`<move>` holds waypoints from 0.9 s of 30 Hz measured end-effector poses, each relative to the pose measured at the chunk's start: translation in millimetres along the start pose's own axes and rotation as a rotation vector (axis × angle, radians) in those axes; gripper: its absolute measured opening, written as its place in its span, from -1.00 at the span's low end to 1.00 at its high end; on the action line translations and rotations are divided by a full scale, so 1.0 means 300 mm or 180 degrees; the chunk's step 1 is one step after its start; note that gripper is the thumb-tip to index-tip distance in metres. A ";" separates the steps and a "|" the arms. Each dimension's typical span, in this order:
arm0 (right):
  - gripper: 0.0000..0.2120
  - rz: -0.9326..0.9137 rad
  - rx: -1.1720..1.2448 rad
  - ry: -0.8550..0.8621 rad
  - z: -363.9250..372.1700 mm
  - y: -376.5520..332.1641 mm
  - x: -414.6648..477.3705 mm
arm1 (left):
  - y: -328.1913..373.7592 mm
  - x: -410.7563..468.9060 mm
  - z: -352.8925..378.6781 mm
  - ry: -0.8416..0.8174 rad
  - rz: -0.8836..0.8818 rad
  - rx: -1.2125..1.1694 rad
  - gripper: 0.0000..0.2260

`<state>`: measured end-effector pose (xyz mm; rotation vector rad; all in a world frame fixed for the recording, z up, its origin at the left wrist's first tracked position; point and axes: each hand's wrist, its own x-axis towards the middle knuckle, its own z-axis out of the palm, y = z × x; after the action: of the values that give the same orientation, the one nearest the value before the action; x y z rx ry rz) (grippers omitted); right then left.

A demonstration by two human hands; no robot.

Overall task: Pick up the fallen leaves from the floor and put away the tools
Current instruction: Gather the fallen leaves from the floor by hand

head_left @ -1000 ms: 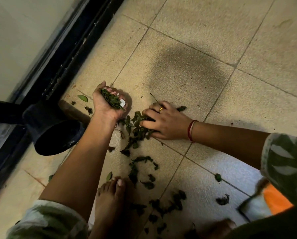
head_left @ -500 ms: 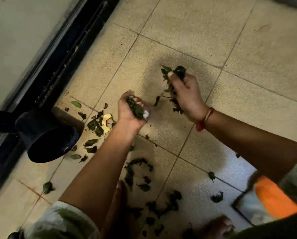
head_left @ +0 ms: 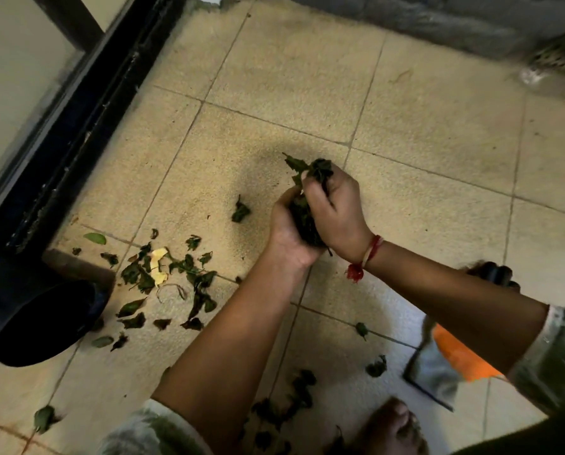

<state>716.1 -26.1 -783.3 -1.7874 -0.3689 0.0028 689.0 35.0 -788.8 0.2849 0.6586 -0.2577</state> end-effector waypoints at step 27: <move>-0.37 -0.0302 -0.2704 -0.1471 -0.123 -0.022 0.149 | 0.073 0.039 0.114 -0.0564 0.0656 0.1607 -0.36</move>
<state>764.2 -48.5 -759.2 -2.6071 -0.8801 0.2248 724.2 42.1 -766.6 0.8001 0.3763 -0.2454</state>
